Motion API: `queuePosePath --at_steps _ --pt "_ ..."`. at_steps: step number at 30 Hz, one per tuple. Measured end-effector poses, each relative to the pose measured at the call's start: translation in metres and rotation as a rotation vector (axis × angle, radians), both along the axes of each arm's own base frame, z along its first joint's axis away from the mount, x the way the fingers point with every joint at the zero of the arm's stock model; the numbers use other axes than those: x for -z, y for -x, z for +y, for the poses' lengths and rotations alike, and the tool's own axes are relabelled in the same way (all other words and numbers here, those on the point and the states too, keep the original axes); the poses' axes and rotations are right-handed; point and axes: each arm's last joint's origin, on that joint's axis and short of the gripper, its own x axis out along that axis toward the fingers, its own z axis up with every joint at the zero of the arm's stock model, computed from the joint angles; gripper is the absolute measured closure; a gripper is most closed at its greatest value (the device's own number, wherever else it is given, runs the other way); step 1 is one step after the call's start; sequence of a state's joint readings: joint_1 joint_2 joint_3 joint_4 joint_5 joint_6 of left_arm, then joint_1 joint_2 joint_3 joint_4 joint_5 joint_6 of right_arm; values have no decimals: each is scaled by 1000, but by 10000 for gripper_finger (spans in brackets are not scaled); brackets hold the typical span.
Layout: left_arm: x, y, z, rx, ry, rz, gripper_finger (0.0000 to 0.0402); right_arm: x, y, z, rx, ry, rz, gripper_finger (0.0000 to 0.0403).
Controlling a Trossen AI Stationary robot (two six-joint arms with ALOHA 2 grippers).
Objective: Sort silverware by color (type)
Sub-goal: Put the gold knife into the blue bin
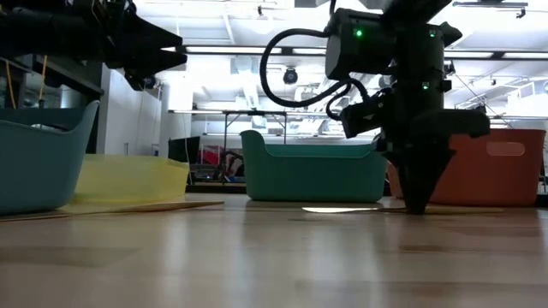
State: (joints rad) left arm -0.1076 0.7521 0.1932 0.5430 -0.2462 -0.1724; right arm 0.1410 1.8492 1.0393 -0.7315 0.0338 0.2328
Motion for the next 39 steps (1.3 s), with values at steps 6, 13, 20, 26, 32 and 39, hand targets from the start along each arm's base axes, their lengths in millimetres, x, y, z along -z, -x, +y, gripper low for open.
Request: queuePosePath --at_steps 6,13,20,26,32,39 --pt "0 0 0 0 0 0 225 -4 -2 6 21 25 1 399" --pt "0 0 0 0 0 1 225 -31 2 6 86 70 -90 402" --pt "0 0 0 0 0 1 225 -53 24 14 202 39 -291 399" --pt "0 0 0 0 0 2 225 -56 37 27 278 -28 -563 400" --pt "0 0 0 0 0 2 225 -50 40 29 299 -67 -628 401" --pt "0 0 0 0 0 2 225 -51 38 30 294 -76 -648 402"
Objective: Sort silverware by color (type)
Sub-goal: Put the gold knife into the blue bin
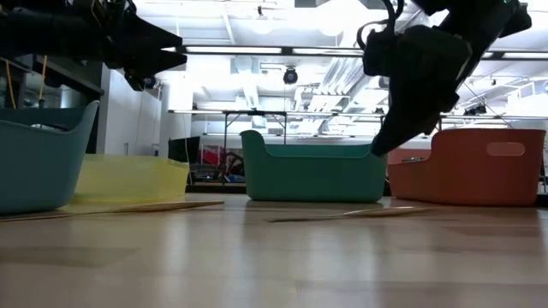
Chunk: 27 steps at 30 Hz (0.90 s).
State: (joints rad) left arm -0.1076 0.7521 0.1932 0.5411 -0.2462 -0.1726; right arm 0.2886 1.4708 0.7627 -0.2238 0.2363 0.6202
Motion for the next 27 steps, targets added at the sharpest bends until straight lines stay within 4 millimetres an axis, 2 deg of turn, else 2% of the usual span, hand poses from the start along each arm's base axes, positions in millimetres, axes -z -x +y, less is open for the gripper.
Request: queuePosePath --at_steps 7,12,21,27 --pt "0 0 0 0 0 0 225 -3 -4 1 -30 15 -45 403" --pt "0 0 0 0 0 0 225 -8 -9 -1 -66 173 -122 403" --pt "0 0 0 0 0 0 225 1 -12 -26 -77 305 -230 403" --pt "0 0 0 0 0 0 225 -8 -19 -32 -53 319 -387 402"
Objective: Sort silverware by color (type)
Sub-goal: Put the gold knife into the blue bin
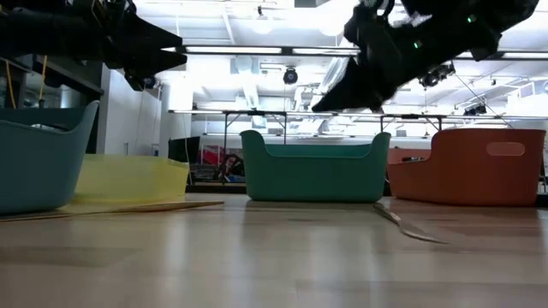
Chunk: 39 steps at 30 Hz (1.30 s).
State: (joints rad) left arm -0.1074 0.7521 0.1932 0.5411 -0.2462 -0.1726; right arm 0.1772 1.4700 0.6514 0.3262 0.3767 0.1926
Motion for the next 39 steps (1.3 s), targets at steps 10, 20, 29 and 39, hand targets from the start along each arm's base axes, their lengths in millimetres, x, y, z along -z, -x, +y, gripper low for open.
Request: queuePosePath --at_steps 10,20,29,39 --pt "-1 0 0 0 11 -15 225 -14 -6 5 -60 80 -137 383" --pt "0 0 0 2 62 -12 225 -12 -5 5 -37 20 -129 382" --pt "-19 -5 3 -20 136 -97 225 -12 -5 6 -40 2 -124 382" --pt "-41 -64 -15 56 67 432 225 -13 -5 5 -28 4 -138 382"
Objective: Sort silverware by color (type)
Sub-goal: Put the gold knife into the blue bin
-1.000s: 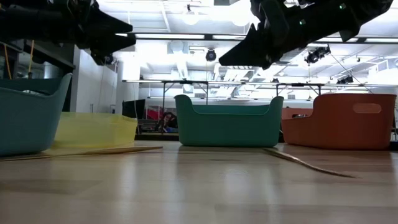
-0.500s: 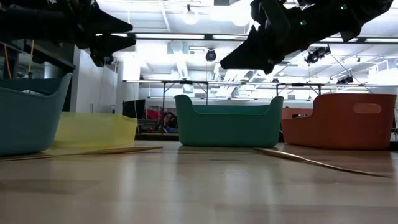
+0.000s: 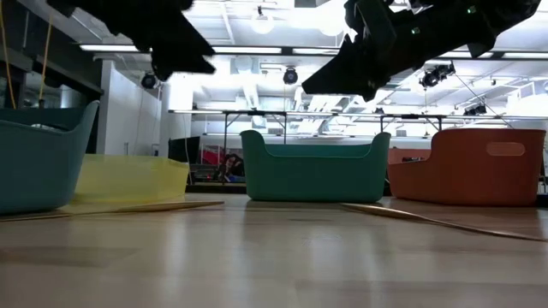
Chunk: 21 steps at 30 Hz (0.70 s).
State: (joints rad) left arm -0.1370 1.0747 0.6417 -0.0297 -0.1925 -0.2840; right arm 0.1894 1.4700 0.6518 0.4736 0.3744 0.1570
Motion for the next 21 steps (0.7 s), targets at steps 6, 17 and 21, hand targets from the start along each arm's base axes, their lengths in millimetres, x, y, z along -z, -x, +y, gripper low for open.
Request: queuePosePath --at_steps 6,17,21 --pt "29 -36 -18 -50 110 236 225 0 0 0 2 1 5 382" --pt "75 -71 -28 -218 152 596 225 0 0 -1 33 12 3 382" --pt "85 -76 -29 -246 163 628 225 0 0 -1 37 14 3 382"
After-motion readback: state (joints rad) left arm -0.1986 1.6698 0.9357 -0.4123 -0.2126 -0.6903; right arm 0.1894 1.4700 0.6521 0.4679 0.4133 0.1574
